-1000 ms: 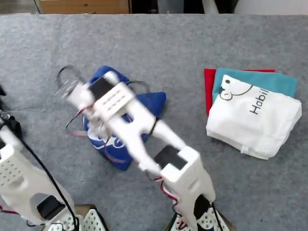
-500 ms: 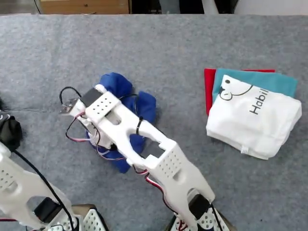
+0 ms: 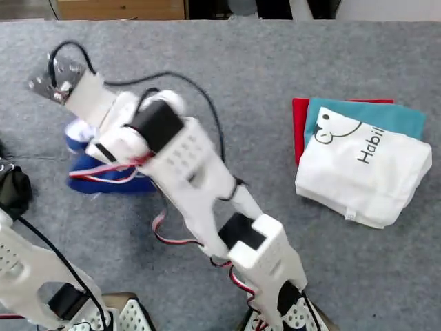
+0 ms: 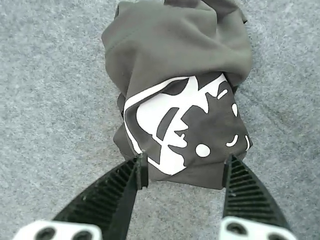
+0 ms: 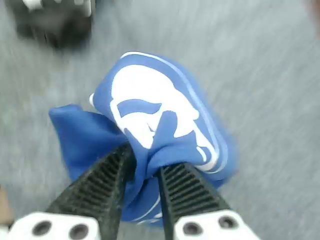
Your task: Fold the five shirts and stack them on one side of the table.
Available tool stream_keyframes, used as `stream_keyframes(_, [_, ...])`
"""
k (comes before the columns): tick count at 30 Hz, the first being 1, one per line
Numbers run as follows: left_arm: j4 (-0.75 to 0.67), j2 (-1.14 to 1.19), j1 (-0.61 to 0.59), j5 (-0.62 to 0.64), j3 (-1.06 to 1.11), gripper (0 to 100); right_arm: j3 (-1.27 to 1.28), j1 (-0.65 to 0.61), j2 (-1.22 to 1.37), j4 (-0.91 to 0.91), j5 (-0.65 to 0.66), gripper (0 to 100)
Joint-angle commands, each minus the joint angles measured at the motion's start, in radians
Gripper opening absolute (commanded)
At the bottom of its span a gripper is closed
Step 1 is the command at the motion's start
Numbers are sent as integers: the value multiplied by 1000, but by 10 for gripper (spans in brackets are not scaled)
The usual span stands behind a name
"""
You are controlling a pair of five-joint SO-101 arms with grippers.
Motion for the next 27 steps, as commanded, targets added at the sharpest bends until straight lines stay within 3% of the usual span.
stream_keyframes(1, [3, -55, -5, -2, 35, 252, -142, 75, -53, 5, -69, 14])
stream_keyframes(6, [3, -63, -7, -2, 105, 252, 127, 279, 38, 5, -152, 14])
stream_keyframes(13, [3, -63, -2, -2, 101, 252, 602, 371, 214, 0, 11, 15])
stream_keyframes(19, [5, -64, 56, -3, 108, 252, 659, 529, 237, -2, 51, 19])
stream_keyframes(23, [6, -100, 156, -9, 127, 252, 657, 626, 237, -40, 44, 179])
stream_keyframes(27, [6, -258, 341, -66, 323, 252, 657, 631, 231, -114, 49, 349])
